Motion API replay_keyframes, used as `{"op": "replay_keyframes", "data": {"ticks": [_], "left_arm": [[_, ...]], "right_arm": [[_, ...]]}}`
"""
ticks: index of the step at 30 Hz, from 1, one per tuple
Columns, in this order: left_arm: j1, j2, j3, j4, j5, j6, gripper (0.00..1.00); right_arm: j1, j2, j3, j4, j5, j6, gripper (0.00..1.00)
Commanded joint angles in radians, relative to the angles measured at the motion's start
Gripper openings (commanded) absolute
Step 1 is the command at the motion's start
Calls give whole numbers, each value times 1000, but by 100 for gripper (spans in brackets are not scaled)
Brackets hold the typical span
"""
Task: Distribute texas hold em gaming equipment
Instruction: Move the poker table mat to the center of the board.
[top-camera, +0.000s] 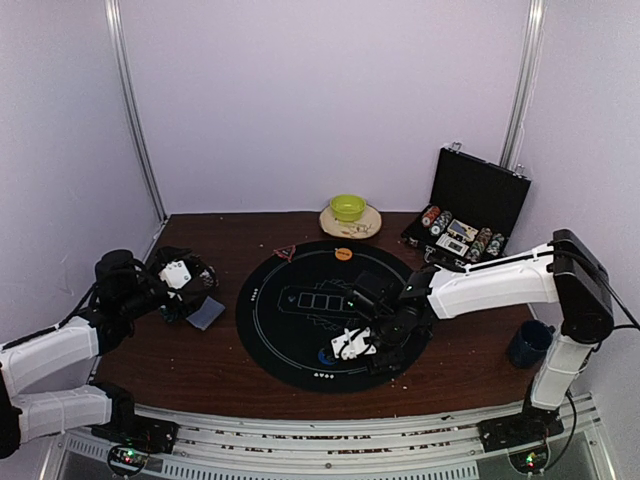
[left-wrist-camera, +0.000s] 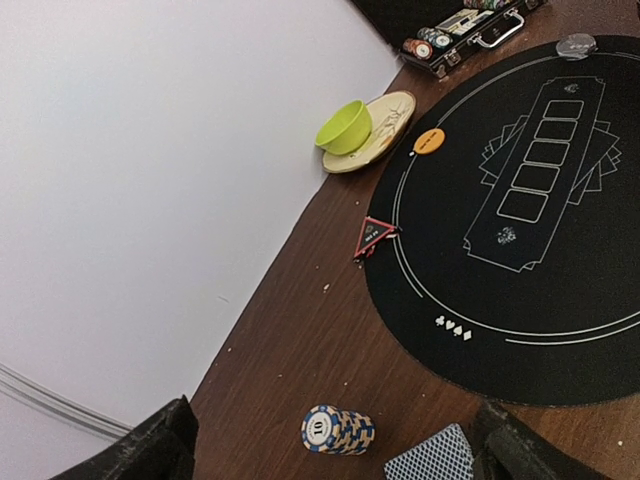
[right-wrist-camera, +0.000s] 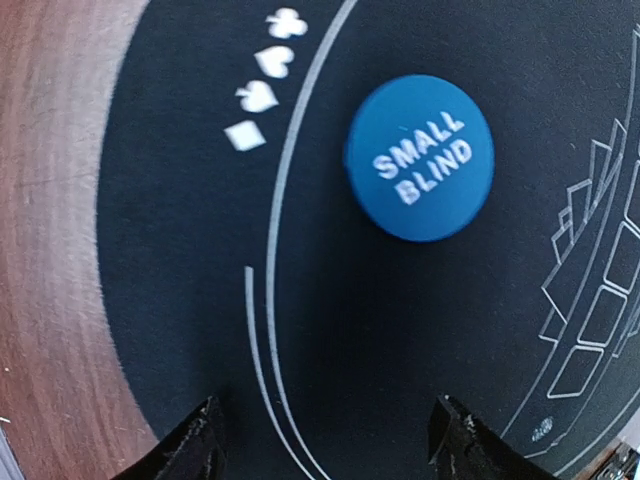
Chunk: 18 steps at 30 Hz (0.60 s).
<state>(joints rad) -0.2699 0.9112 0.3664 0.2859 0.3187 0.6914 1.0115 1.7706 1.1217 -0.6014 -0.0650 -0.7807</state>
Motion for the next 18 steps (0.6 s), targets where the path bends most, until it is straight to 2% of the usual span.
{"op": "replay_keyframes", "data": {"ticks": [1, 10, 18], "left_arm": [[6, -19, -6, 13, 17, 11, 98], [7, -6, -6, 13, 20, 17, 98], [6, -8, -7, 12, 13, 21, 98]], "right_arm": [[37, -26, -30, 39, -35, -44, 71], [104, -11, 6, -13, -103, -13, 73], [144, 18, -26, 65, -69, 18, 74]]}}
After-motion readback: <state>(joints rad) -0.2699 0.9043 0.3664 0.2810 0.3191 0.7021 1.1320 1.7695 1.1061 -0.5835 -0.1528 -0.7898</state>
